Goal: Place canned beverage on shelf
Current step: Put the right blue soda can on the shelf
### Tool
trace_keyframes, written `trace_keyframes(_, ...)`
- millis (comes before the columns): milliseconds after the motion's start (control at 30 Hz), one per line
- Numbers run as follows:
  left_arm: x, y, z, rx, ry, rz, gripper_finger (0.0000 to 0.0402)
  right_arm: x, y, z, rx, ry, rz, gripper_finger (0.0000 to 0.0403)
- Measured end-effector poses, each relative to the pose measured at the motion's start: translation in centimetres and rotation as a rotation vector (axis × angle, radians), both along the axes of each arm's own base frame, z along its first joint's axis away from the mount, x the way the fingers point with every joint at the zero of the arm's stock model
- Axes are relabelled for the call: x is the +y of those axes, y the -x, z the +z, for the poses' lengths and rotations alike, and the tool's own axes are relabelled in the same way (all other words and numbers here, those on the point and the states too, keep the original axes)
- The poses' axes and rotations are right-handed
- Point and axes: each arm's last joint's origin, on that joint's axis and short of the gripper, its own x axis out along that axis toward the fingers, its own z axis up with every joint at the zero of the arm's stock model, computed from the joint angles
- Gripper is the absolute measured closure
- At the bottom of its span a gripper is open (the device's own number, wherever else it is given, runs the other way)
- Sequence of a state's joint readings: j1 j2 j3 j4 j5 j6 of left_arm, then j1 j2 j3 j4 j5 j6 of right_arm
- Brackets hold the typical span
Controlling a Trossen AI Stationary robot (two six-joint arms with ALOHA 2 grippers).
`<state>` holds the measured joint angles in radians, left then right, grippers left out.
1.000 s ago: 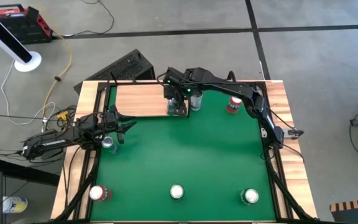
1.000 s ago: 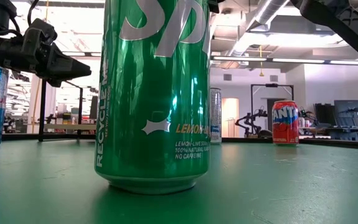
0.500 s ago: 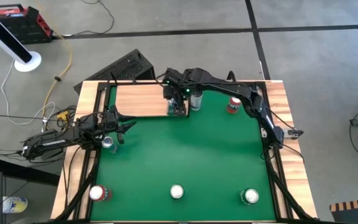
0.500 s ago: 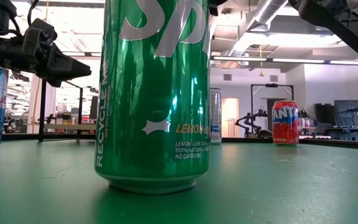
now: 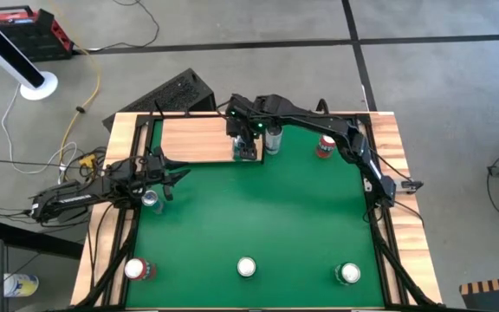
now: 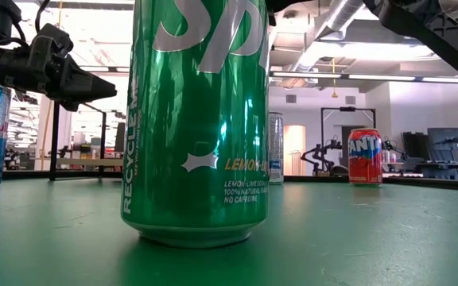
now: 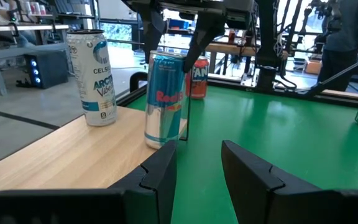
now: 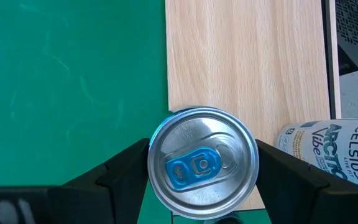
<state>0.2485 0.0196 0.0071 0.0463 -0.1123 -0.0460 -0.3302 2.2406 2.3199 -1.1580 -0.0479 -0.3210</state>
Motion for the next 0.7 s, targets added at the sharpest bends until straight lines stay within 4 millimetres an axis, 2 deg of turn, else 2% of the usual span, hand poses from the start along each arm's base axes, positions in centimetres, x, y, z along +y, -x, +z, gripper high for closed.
trace_keyframes(433,0.00,0.00,0.00,0.000,0.001,0.000,0.0289,-0.14,-0.28,0.14,-0.035,0.008,-0.009,0.0117)
trace_keyframes(700,0.00,0.00,0.00,0.000,0.000,0.000,0.0289,-0.39,-0.25,0.21,-0.044,0.007,-0.021,0.0072)
